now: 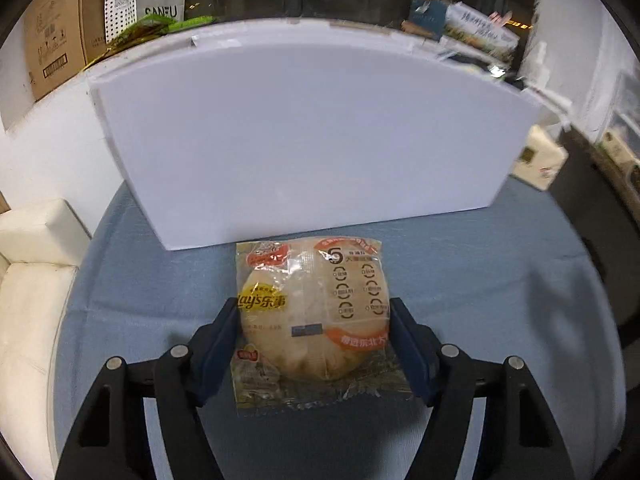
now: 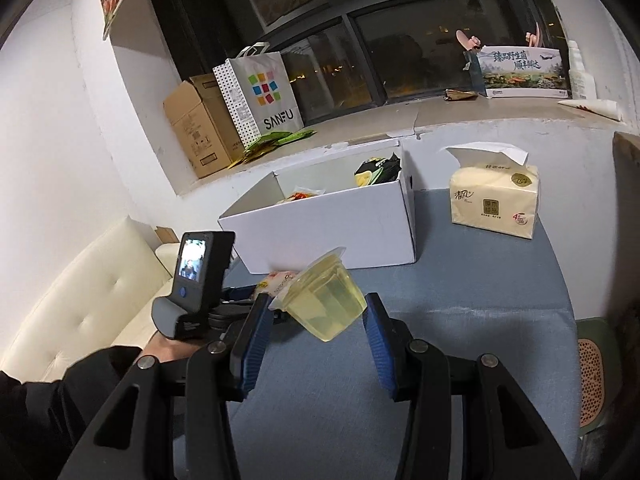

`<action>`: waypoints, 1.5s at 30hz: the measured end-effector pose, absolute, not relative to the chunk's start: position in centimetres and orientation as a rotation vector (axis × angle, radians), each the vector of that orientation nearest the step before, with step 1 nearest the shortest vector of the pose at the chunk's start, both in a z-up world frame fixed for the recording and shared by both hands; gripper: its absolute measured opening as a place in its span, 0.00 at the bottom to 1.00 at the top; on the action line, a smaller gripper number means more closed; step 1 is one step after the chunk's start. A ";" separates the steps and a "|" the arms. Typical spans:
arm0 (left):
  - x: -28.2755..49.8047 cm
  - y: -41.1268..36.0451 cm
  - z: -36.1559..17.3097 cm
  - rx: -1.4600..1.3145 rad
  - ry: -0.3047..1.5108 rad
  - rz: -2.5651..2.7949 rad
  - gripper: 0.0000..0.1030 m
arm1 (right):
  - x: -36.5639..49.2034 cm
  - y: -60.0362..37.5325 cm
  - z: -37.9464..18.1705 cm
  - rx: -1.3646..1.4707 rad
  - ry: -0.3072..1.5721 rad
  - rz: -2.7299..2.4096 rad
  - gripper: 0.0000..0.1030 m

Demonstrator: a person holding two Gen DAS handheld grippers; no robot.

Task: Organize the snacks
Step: 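Grasp the round bread bun with the left tool while the right grasps the jelly cup, then release the bread bun and jelly cup into the white box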

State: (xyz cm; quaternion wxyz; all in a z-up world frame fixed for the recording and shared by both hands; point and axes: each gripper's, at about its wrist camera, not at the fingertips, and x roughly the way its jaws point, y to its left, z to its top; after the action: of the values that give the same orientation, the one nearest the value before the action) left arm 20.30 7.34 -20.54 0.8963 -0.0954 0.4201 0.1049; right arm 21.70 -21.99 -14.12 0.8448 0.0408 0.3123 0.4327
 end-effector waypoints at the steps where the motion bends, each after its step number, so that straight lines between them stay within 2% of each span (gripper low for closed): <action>1: 19.3 7.5 -19.9 -0.204 0.849 0.211 0.74 | 21.6 -22.0 -14.2 0.091 0.659 0.920 0.49; 9: 11.7 8.1 -10.6 -0.207 0.542 0.082 0.74 | 21.7 -20.8 -14.3 0.108 0.666 0.956 0.49; 16: 14.1 12.1 -4.2 -0.246 0.412 0.070 0.74 | 25.6 -16.8 -11.3 0.173 0.666 1.023 0.49; 21: 20.4 14.7 -2.4 -0.261 0.435 0.061 0.74 | 30.7 -12.3 -8.5 0.172 0.678 1.023 0.49; 29: 27.7 17.7 -4.0 -0.277 0.531 0.074 0.75 | 39.0 -6.1 -6.4 0.071 0.693 0.902 0.49; 30: 28.4 18.1 -4.3 -0.280 0.556 0.068 0.77 | 39.8 -5.7 -6.5 0.061 0.708 0.896 0.49; 32: 28.9 18.6 -4.7 -0.281 0.584 0.096 1.00 | 41.3 -4.6 -6.6 0.033 0.722 0.871 0.50; 33: 28.4 18.6 -4.7 -0.271 0.570 0.104 1.00 | 41.8 -4.2 -6.7 0.028 0.733 0.865 0.60; 34: 28.2 18.7 -4.8 -0.264 0.565 0.101 1.00 | 42.2 -4.1 -6.7 0.036 0.736 0.866 0.89; 35: 28.0 18.8 -4.9 -0.260 0.565 0.096 1.00 | 42.3 -4.2 -6.6 0.049 0.724 0.868 1.00; 45: 23.5 16.4 -2.8 -0.144 0.454 0.179 1.00 | 40.5 -5.2 -6.2 0.001 0.658 0.812 1.00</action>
State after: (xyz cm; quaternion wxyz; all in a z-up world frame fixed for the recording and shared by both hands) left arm 23.48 16.38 -2.83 0.9678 -0.0710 0.2245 0.0887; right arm 40.50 -5.16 -6.23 0.8666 0.0003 0.3142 0.3876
